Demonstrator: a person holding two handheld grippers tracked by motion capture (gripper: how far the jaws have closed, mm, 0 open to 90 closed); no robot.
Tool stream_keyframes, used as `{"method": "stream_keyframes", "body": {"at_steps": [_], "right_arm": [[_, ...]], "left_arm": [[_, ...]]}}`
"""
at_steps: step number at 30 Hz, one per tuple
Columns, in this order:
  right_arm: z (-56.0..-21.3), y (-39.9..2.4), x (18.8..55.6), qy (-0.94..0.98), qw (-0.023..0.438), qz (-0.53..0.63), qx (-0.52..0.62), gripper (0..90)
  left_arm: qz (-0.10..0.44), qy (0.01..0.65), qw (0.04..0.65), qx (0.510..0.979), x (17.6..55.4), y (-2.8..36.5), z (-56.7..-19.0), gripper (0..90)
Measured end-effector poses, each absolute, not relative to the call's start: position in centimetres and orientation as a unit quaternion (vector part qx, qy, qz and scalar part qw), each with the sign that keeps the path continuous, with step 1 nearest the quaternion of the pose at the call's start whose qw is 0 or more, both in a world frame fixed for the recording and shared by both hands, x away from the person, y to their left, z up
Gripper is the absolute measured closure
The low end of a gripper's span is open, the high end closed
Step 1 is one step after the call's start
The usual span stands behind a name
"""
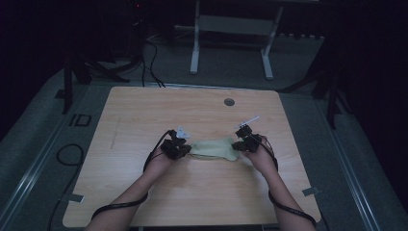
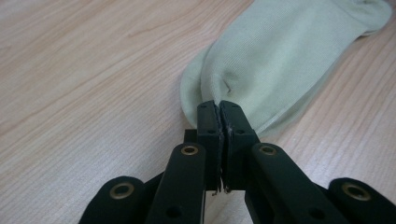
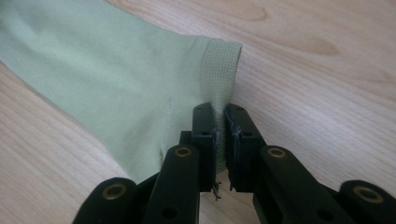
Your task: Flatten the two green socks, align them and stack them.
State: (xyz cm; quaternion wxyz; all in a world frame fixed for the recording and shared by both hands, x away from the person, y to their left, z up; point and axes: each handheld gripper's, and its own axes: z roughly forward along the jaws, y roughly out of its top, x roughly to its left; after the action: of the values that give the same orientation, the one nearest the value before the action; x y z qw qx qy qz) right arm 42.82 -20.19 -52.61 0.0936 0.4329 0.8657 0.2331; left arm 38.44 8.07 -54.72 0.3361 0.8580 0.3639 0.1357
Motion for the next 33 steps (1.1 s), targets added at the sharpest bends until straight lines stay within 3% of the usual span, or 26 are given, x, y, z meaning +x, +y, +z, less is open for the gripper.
{"method": "stream_keyframes", "body": {"at_steps": [5,10,14,21,26,28,33], "right_arm": [[-53.4,-20.2,43.0,0.865,0.088,0.231,0.436,80.7],[-53.3,-20.2,43.0,0.866,0.088,0.229,0.435,68.9],[-52.8,-20.4,42.7,0.866,0.093,0.231,0.433,63.9],[-51.1,-20.6,41.9,0.857,0.115,0.257,0.431,68.5],[-50.9,-19.6,41.3,0.866,0.113,0.261,0.412,88.8],[-51.3,-19.2,41.3,0.867,0.107,0.262,0.410,89.3],[-53.0,-18.7,41.6,0.872,0.097,0.248,0.410,86.4]], "left_arm": [[0.131,0.361,0.333,0.861,38.6,8.0,-55.0,84.2],[0.129,0.356,0.337,0.862,38.5,7.9,-55.0,60.1],[0.128,0.356,0.350,0.857,38.6,8.0,-54.4,55.8],[0.136,0.356,0.372,0.846,38.6,7.8,-53.0,57.7],[0.129,0.335,0.372,0.856,38.6,6.4,-52.8,81.5],[0.122,0.333,0.365,0.861,38.7,5.7,-53.3,85.9],[0.112,0.336,0.344,0.869,39.6,4.7,-55.1,86.3]]}}
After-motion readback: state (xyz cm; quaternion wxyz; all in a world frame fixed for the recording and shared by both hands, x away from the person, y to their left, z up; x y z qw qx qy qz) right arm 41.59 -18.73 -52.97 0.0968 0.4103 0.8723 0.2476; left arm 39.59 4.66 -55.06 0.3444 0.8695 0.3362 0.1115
